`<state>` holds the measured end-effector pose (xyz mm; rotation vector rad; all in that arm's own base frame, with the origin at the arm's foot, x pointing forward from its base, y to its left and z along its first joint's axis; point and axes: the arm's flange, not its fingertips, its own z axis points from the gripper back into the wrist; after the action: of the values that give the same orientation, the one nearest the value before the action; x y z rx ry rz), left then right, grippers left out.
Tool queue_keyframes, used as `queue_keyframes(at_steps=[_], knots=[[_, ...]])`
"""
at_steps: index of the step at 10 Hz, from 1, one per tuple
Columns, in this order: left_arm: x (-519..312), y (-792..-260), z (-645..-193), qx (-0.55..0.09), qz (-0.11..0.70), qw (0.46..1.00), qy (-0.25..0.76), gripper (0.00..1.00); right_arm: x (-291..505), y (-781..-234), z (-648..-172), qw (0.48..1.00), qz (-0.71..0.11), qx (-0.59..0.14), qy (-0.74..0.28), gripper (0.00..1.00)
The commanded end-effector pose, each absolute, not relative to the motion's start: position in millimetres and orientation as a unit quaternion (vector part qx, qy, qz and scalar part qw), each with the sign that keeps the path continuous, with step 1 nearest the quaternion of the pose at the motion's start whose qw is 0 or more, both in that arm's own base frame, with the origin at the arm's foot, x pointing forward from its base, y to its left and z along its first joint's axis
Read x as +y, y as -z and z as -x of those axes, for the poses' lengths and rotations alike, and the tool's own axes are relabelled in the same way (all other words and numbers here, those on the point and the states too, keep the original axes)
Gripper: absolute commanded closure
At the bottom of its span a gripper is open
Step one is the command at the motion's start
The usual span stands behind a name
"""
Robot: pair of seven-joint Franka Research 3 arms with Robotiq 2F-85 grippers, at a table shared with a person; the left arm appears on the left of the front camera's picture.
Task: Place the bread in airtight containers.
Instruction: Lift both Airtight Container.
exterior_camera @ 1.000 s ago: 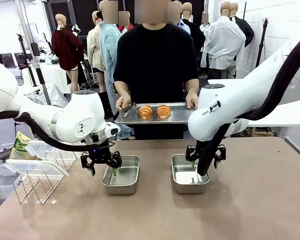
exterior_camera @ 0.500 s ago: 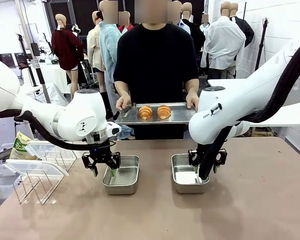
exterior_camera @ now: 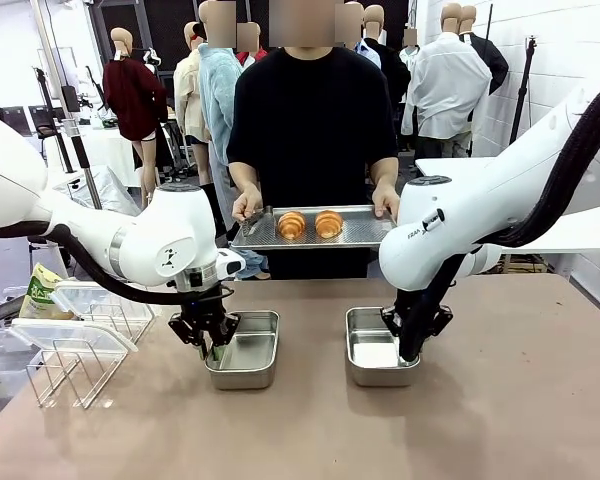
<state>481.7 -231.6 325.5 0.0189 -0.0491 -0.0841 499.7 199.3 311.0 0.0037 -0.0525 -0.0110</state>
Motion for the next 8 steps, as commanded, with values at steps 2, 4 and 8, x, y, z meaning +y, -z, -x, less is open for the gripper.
queue_keyframes(at_steps=[2, 4, 8], knots=[[-239, -322, -488, -0.029, -0.029, 0.998, 0.039, 1.0, 196, -304, -496, 1.0, 0.007, -0.018, 0.013, 1.0], [-236, -322, -488, -0.03, -0.031, 0.998, 0.036, 1.0, 196, -304, -497, 1.0, 0.005, -0.017, 0.013, 1.0], [-232, -343, -481, -0.032, -0.022, 0.999, 0.015, 1.0, 193, -320, -493, 1.0, -0.005, -0.018, 0.017, 1.0]])
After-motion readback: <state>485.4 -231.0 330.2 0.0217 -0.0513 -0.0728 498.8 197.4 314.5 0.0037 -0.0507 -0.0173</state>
